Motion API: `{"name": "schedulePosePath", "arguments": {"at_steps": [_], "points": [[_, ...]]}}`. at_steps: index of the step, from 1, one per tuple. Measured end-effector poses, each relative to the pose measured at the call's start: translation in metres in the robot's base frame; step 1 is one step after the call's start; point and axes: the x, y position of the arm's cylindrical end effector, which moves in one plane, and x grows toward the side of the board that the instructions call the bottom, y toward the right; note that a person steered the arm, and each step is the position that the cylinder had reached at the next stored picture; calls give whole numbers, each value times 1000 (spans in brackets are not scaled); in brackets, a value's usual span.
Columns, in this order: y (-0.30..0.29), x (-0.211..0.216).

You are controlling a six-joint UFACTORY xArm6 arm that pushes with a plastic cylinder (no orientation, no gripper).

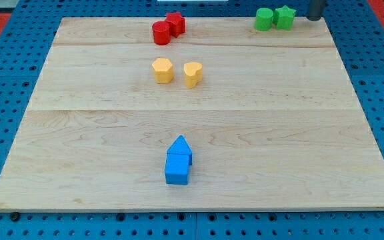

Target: Push the green blocks near to red blocks

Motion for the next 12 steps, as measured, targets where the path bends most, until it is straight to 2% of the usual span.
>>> {"name": "schedulePosePath", "arguments": {"at_steps": [2,7,9,12], "points": [[-88,2],[-69,-1],[-98,0],[-119,42]]}}
